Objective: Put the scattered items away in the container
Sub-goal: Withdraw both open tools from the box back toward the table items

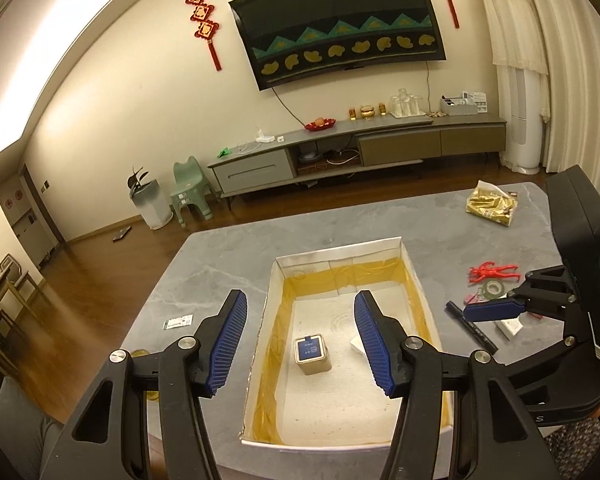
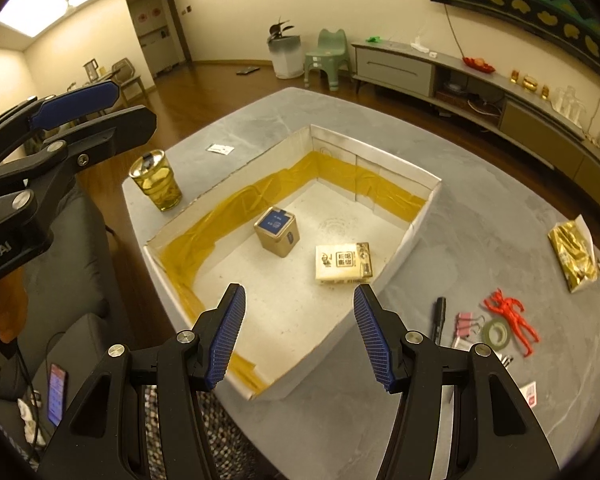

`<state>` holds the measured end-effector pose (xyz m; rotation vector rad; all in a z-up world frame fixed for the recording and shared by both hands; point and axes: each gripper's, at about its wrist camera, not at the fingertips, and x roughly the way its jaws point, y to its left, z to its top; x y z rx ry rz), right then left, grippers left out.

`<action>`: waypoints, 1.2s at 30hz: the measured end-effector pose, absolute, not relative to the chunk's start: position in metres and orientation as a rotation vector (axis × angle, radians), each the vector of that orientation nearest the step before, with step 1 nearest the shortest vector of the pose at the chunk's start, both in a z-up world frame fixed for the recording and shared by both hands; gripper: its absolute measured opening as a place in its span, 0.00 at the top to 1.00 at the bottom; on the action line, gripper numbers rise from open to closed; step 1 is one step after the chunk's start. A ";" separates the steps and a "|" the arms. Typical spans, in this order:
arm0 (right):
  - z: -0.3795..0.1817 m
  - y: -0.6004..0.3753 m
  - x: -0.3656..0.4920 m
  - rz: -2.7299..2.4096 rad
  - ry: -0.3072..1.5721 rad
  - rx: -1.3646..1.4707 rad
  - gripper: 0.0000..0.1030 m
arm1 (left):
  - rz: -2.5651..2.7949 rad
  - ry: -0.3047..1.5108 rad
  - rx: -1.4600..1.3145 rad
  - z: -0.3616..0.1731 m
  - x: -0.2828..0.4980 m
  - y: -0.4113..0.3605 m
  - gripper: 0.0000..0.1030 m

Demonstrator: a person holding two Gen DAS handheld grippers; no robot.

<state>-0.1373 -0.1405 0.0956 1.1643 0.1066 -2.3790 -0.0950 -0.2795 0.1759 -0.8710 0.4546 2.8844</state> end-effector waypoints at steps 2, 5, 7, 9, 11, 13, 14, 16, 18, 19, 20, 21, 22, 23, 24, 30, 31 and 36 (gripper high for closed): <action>0.100 -0.135 -0.127 -2.388 0.087 1.151 0.42 | 2.880 0.455 -0.861 0.179 -0.088 -0.275 0.44; 0.106 -0.127 -0.111 -2.399 0.055 1.131 0.42 | 2.867 0.449 -0.854 0.182 -0.079 -0.267 0.44; 0.111 -0.119 -0.100 -2.412 0.026 1.110 0.42 | 2.858 0.446 -0.849 0.184 -0.073 -0.262 0.44; 0.117 -0.111 -0.088 -2.423 -0.019 1.079 0.42 | 2.849 0.442 -0.843 0.185 -0.065 -0.256 0.44; 0.122 -0.102 -0.077 -2.431 -0.074 1.047 0.42 | 2.837 0.433 -0.839 0.185 -0.059 -0.251 0.44; 0.126 -0.091 -0.065 -2.445 -0.130 1.017 0.42 | 2.826 0.423 -0.837 0.185 -0.053 -0.246 0.44; 0.127 -0.086 -0.060 -2.452 -0.156 1.003 0.42 | 2.819 0.415 -0.838 0.185 -0.051 -0.244 0.44; 0.129 -0.075 -0.049 -2.466 -0.205 0.980 0.41 | 2.800 0.394 -0.839 0.185 -0.044 -0.239 0.44; 0.129 -0.065 -0.038 -2.481 -0.249 0.962 0.42 | 2.783 0.376 -0.840 0.183 -0.037 -0.235 0.44; 0.129 -0.060 -0.033 -2.488 -0.266 0.955 0.42 | 2.774 0.367 -0.841 0.182 -0.033 -0.232 0.44; 0.128 -0.055 -0.028 -2.493 -0.285 0.950 0.42 | 2.762 0.358 -0.843 0.181 -0.029 -0.229 0.44; 0.127 -0.050 -0.023 -2.497 -0.306 0.946 0.42 | 2.751 0.353 -0.845 0.180 -0.026 -0.226 0.44; 0.125 -0.046 -0.018 -2.501 -0.324 0.944 0.42 | 2.739 0.347 -0.847 0.178 -0.023 -0.223 0.44; 0.123 -0.042 -0.014 -2.505 -0.339 0.942 0.42 | 2.729 0.341 -0.848 0.176 -0.020 -0.220 0.44; 0.121 -0.037 -0.010 -2.509 -0.356 0.941 0.42 | 2.713 0.336 -0.851 0.174 -0.017 -0.216 0.44; 0.105 -0.008 0.013 -2.529 -0.478 0.948 0.42 | 2.638 0.318 -0.880 0.159 -0.005 -0.194 0.44; 0.102 -0.004 0.015 -2.534 -0.491 0.952 0.42 | 2.625 0.314 -0.887 0.156 -0.004 -0.191 0.44; 0.084 0.016 0.024 -2.568 -0.536 0.984 0.42 | 2.565 0.294 -0.934 0.138 -0.004 -0.172 0.44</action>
